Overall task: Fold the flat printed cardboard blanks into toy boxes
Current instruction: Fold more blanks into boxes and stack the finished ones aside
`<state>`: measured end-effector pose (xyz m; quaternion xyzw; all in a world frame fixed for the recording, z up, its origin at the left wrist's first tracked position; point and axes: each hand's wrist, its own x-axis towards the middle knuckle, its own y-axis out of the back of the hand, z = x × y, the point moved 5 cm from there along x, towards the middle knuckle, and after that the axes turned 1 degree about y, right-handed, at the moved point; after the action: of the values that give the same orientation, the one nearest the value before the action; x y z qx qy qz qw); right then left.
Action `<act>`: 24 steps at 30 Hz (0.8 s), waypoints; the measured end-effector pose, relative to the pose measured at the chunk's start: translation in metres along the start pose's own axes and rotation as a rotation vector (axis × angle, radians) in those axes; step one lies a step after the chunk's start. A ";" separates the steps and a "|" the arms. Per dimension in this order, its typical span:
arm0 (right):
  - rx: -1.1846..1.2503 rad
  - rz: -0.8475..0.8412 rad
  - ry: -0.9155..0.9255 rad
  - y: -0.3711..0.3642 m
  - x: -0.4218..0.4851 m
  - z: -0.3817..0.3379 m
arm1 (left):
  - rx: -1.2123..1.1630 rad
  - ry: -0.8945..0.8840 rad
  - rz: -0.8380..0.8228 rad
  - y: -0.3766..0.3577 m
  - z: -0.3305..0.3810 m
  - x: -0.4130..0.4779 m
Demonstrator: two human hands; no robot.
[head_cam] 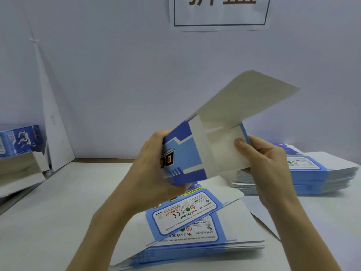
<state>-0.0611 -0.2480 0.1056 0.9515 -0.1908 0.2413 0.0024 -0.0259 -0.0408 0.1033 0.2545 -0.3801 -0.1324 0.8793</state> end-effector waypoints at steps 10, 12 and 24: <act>-0.059 -0.102 0.069 -0.006 -0.003 -0.010 | -0.231 0.055 0.029 0.019 -0.001 -0.002; 0.118 -0.253 0.062 -0.010 -0.004 -0.016 | -0.313 0.114 0.052 0.018 -0.002 -0.002; 0.009 -0.482 0.077 -0.019 -0.006 0.000 | -1.027 0.379 0.024 0.010 0.008 -0.004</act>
<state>-0.0594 -0.2281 0.1042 0.9596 0.0432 0.2707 0.0628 -0.0341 -0.0338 0.1115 -0.1924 -0.1044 -0.2430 0.9450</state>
